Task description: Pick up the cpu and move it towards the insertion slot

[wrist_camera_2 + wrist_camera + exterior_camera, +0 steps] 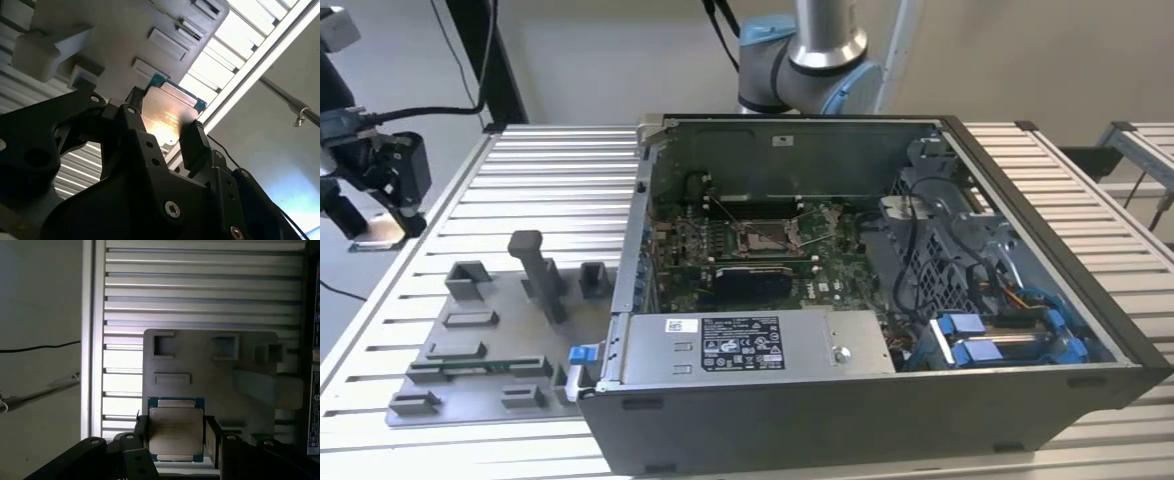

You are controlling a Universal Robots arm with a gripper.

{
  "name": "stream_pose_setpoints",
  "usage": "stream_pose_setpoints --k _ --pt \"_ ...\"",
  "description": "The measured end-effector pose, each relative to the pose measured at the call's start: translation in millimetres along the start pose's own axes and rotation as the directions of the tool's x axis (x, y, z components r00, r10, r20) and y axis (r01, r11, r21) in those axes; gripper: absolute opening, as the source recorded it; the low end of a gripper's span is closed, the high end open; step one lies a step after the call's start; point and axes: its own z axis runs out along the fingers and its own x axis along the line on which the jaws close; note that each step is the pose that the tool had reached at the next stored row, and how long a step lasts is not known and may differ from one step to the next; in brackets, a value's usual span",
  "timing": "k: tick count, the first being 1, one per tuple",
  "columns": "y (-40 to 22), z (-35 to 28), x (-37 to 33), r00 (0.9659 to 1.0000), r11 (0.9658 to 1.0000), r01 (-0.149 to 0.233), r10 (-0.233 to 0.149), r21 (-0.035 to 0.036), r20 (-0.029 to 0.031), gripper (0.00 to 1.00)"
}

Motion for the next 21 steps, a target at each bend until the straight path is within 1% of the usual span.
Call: stream_pose_setpoints --k 9,12,13,15,19,21 --pt "2.2 -40.6 0.0 1.0000 1.0000 0.000 0.000 0.0001 -0.0001 0.00" --pt "2.7 -51.1 0.0 1.0000 1.0000 0.000 0.000 0.0000 -0.0001 0.00" --pt "2.9 -55.0 0.1 1.0000 1.0000 0.000 0.000 0.0001 -0.0009 0.00" --pt "3.0 -58.6 0.1 1.0000 1.0000 0.000 0.000 -0.0001 -0.0008 0.00" --pt "3.0 -58.7 -0.1 1.0000 1.0000 0.000 0.000 0.0000 -0.0012 0.00" --pt "3.0 -58.8 -2.3 1.0000 1.0000 0.000 0.000 0.0000 -0.0013 0.00"
